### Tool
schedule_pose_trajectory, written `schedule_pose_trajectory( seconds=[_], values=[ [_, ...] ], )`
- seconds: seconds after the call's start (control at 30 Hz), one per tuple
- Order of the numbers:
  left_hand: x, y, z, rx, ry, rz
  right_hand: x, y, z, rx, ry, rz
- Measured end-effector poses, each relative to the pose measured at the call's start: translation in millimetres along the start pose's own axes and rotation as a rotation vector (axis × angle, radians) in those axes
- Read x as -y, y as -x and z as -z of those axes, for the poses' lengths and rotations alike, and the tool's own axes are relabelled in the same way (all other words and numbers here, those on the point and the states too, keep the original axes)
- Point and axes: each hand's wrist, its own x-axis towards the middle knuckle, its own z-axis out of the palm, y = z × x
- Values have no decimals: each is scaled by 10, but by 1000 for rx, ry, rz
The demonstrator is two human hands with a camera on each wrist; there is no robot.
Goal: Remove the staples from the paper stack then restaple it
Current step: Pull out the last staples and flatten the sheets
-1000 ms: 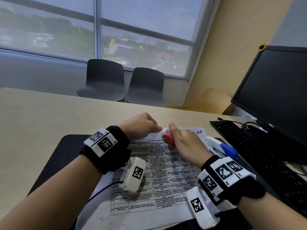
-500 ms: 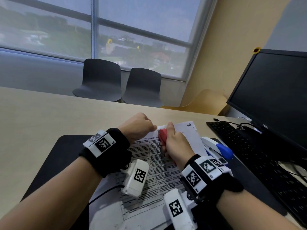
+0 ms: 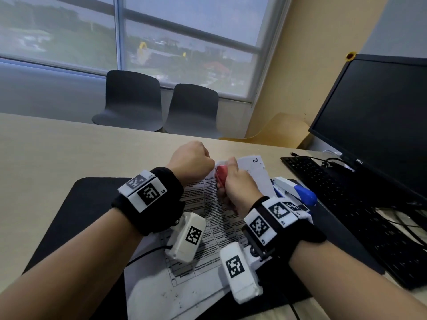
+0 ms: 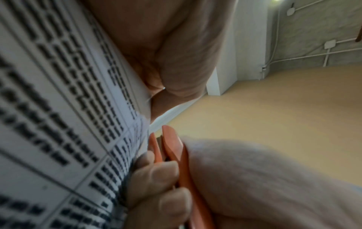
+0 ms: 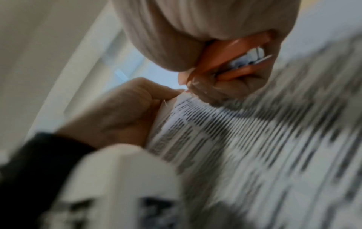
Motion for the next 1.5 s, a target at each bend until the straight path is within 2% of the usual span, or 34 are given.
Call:
schedule_pose_trajectory(
  seconds=[0.07, 0.13, 0.2, 0.3, 0.33, 0.43, 0.6, 0.73, 1.07, 1.2, 1.27, 1.4, 1.47, 1.5],
  values=[
    [29, -4, -18, 15, 43, 26, -24, 38, -17, 114, -278, -216],
    [57, -4, -24, 40, 130, 56, -42, 59, -45, 137, -367, -229],
    [59, -4, 9, 44, 172, 72, -55, 71, -77, 69, -205, -99],
    [52, -12, 34, 52, 192, 94, 38, 97, -55, -87, 312, 217],
    [45, -9, 21, 67, 175, 93, 85, 72, -26, -118, 347, 265],
    [44, -5, -19, 64, 151, 94, 183, -74, 81, -120, 287, 237],
    [123, -72, 24, 63, 245, 135, 63, -104, 236, 58, -21, 61],
    [132, -46, 29, 115, 252, 129, -57, 22, 220, 65, 34, 79],
    [90, -67, 12, 64, 317, 153, -41, 43, 189, 40, 184, 163],
    [62, -23, 15, 57, 252, 106, 19, 48, 182, -71, 444, 246],
    [33, 4, 18, 37, 179, 71, 101, 74, 194, -80, 564, 282],
    [-33, 32, 42, -35, 45, -18, 217, 50, 228, -83, 458, 227],
    [-47, 38, 52, -48, 21, -39, 171, 22, 182, 9, 305, 147],
    [-46, 44, 52, -48, 15, -40, 132, 7, 147, 60, 169, 61]
  ],
)
